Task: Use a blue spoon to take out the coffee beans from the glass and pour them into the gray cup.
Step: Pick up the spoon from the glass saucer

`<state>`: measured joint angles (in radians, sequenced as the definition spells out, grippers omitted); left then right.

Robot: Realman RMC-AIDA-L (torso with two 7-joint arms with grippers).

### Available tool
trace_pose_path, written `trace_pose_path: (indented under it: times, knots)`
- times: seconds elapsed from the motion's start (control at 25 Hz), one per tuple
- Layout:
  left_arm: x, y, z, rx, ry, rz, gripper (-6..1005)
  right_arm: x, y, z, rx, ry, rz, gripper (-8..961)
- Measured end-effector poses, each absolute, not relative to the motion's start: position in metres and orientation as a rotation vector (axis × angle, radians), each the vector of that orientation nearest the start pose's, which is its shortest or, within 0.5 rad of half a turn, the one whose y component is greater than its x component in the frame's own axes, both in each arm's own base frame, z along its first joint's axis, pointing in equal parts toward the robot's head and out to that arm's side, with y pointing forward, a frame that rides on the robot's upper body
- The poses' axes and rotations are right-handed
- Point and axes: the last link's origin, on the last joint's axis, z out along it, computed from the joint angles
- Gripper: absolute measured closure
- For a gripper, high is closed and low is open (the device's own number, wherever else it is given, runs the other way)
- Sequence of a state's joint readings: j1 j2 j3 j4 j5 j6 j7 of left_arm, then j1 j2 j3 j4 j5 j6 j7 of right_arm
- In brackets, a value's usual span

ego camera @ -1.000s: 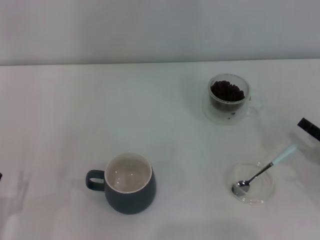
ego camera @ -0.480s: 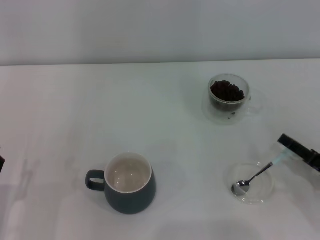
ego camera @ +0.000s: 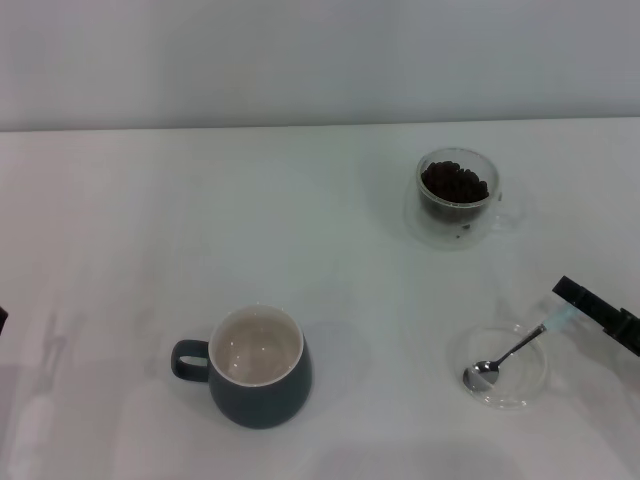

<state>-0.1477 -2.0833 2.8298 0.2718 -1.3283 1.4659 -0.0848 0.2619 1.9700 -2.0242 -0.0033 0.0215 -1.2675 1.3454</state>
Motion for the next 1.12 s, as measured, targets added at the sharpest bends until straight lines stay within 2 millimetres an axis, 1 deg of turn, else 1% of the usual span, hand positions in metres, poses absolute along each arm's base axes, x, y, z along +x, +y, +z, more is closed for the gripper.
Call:
trace_pose_path:
  times: [0.04,0.28,0.72,0.8,1.04,1.12]
  knots:
    - [-0.3535,0.2164,-0.0266,-1.479,-0.595,-0.750,225,0.3979,0.2369,-0.0115,-1.643,1.557,1.034,121]
    - [-0.3557,0.2170,-0.0243,-1.483,-0.583,-0.738,226,0.3937,0.2401,-0.0171,-1.659,1.562,1.033,324]
    - [-0.3591,0.2173,-0.0210,-1.485,-0.572,-0.723,226,0.3927,0.2408,-0.0194,-1.649,1.565,1.037,561]
    - [-0.3593,0.2175,-0.0206,-1.485,-0.571,-0.722,225,0.3921,0.2414,-0.0198,-1.644,1.566,1.042,631]
    - [-0.3595,0.2175,-0.0203,-1.484,-0.570,-0.722,225,0.3912,0.2420,-0.0200,-1.642,1.566,1.049,765]
    - [-0.3595,0.2175,-0.0203,-1.484,-0.570,-0.722,225,0.3905,0.2422,-0.0198,-1.642,1.564,1.055,765]
